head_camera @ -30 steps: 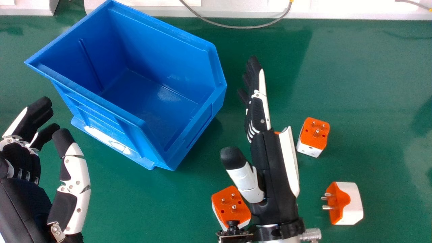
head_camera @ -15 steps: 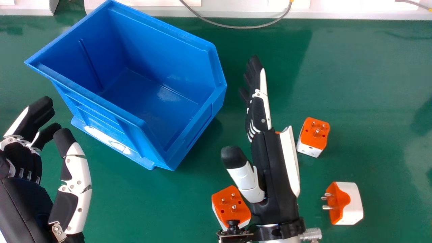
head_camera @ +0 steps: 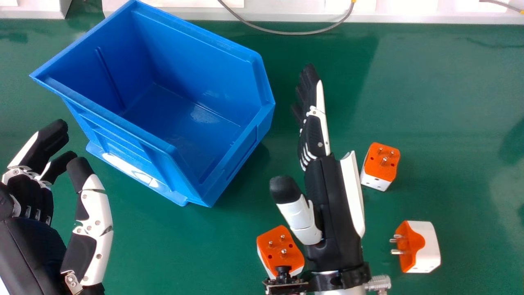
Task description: Pick all objects and put in blue box
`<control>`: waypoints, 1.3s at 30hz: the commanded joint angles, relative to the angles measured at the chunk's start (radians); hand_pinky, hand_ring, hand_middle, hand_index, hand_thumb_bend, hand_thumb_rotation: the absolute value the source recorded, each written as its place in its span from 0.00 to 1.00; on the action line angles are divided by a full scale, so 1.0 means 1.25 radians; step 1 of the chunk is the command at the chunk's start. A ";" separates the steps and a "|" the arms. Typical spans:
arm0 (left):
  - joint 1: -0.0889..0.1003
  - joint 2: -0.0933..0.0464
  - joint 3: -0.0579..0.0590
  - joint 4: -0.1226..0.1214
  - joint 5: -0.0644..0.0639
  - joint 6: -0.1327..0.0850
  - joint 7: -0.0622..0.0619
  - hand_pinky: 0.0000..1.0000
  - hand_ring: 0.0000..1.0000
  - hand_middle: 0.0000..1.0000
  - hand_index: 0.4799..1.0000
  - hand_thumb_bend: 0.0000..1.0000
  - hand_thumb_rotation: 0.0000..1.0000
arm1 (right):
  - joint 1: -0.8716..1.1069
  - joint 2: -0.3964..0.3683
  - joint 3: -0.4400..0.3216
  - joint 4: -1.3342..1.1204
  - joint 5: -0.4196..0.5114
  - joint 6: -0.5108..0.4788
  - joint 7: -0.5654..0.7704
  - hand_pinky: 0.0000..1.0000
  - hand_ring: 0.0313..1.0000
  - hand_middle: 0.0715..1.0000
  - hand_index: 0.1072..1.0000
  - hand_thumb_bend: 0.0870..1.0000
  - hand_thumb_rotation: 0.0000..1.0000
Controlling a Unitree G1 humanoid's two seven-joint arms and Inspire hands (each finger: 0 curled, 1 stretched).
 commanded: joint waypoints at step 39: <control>0.018 -0.058 -0.012 -0.019 -0.009 -0.006 -0.012 0.68 0.74 0.73 0.50 0.24 0.00 | -0.132 -0.284 0.025 -0.497 -0.504 0.620 0.890 0.89 0.91 0.94 0.92 0.83 0.53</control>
